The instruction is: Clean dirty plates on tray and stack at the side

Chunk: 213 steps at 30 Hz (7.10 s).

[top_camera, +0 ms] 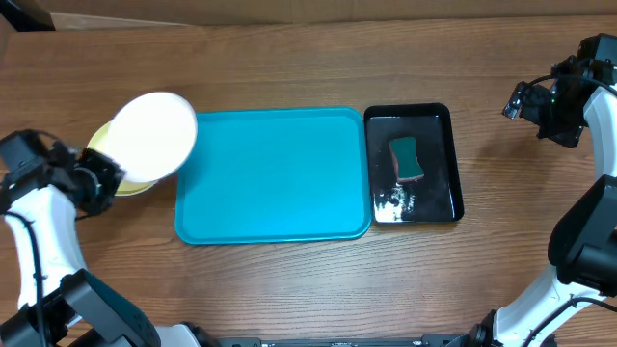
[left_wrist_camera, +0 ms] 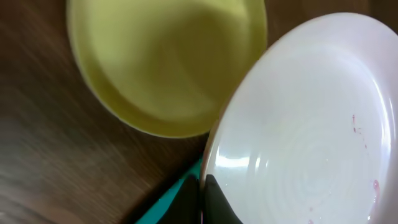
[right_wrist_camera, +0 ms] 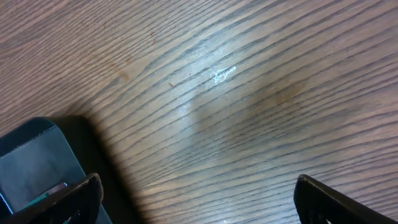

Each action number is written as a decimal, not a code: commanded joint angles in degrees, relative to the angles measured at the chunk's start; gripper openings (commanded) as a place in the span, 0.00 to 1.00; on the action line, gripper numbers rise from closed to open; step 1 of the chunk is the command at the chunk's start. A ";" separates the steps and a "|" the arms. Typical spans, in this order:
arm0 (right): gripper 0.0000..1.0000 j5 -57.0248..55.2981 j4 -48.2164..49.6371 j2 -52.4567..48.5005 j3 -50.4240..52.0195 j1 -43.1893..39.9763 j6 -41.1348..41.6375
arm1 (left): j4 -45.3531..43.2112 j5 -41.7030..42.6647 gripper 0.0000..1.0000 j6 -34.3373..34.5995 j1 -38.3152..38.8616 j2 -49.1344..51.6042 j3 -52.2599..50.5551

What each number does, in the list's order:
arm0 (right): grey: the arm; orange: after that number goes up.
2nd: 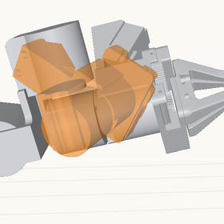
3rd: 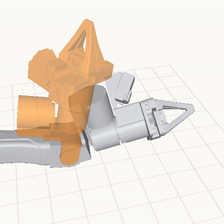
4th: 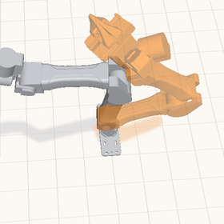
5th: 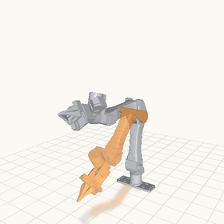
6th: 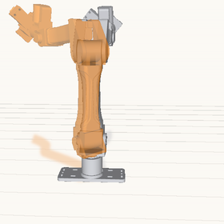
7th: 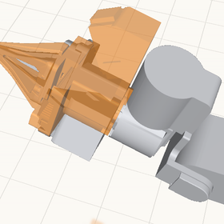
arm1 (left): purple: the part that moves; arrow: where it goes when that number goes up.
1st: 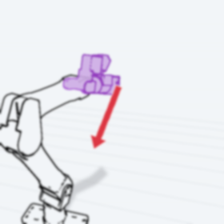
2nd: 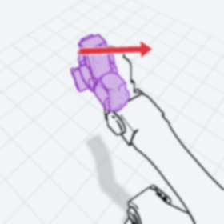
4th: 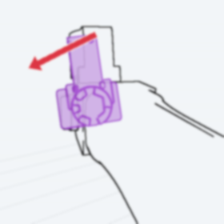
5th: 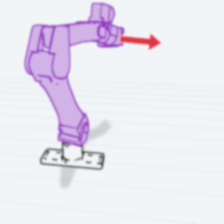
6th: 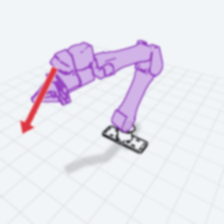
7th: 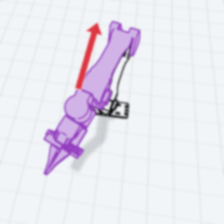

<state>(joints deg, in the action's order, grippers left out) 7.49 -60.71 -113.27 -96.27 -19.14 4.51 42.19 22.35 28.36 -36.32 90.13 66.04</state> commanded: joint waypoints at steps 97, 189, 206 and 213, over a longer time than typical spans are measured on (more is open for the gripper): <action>1.00 0.24 0.17 1.99 -1.22 -0.11 0.44 | -11.54 1.03 1.00 -10.34 40.37 8.02 -2.14; 1.00 3.30 48.98 96.08 52.46 17.99 0.07 | -11.54 1.03 1.00 -10.36 40.37 8.02 -2.14; 1.00 3.06 81.40 112.85 89.29 19.63 0.20 | -11.54 1.03 1.00 -10.34 40.37 8.02 -2.14; 1.00 3.10 77.61 113.13 94.75 20.17 0.22 | -11.56 1.03 1.00 -10.34 40.37 8.02 -2.14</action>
<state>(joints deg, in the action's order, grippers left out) 10.59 18.55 -0.84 -3.25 0.75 4.49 30.65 23.55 17.80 3.84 97.80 63.88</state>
